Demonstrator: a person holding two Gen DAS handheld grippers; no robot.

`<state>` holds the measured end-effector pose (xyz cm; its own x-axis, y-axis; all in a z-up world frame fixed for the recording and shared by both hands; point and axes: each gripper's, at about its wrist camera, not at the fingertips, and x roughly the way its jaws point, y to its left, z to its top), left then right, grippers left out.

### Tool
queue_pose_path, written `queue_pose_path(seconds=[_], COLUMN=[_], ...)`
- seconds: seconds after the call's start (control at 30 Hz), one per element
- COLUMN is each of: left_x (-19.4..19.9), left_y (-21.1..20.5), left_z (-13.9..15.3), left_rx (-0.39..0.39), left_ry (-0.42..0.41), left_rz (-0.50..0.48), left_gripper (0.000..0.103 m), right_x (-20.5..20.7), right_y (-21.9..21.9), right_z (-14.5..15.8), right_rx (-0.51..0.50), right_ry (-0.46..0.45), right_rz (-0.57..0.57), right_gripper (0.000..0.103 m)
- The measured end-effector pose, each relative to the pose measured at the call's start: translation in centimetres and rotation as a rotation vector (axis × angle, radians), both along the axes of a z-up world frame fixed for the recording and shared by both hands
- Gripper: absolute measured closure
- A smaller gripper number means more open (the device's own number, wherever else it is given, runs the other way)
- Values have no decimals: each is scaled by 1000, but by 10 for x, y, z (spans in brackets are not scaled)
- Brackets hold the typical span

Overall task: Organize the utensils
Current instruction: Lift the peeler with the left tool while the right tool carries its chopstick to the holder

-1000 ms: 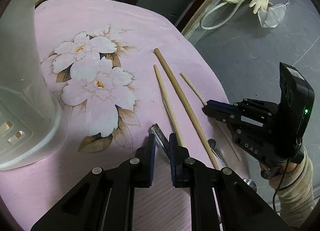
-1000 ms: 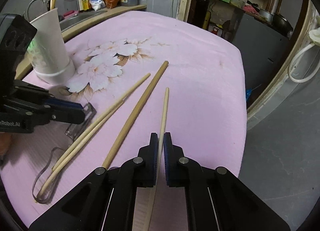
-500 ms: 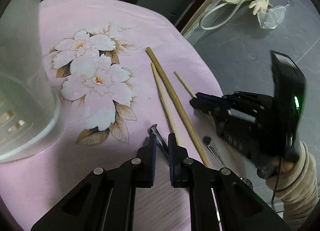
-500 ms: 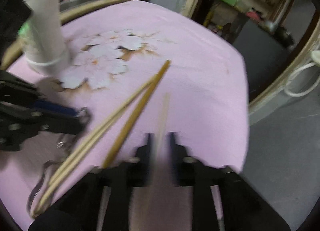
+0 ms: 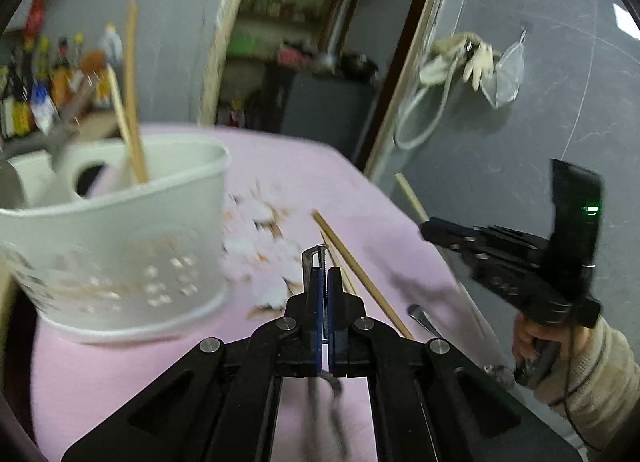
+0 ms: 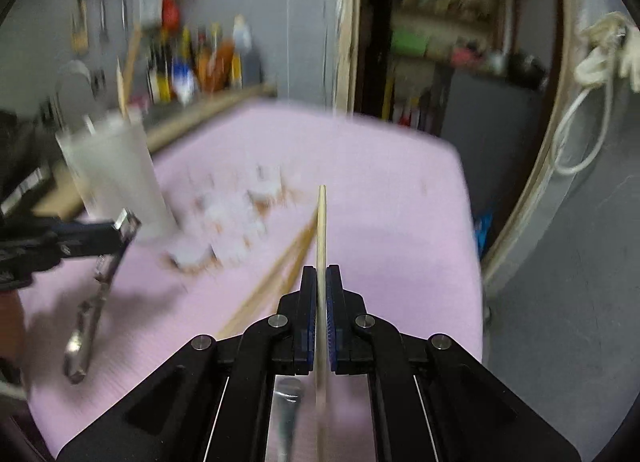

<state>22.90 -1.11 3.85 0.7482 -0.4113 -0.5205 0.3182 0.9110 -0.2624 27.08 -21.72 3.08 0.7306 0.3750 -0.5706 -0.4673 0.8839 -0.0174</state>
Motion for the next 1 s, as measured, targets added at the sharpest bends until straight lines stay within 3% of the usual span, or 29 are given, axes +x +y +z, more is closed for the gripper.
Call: queue_pose_path(seconds=[0.23,0.47,1.0], left_x=[-28,-41,-14], left_y=[4,33,139], left_z=[4,25,94], left_rx=[34,6,-26], left_ry=[-166,-262,-375], left_rz=[72,110,312], left_gripper=[103,103,103], right_x=[-31,-32,-5], right_y=[26,57,142], right_z=[37,67,109], right_rx=[129,261,547], right_ry=[-201,-263,-457], right_rz=[49,128,210], right_gripper=[101,101,101])
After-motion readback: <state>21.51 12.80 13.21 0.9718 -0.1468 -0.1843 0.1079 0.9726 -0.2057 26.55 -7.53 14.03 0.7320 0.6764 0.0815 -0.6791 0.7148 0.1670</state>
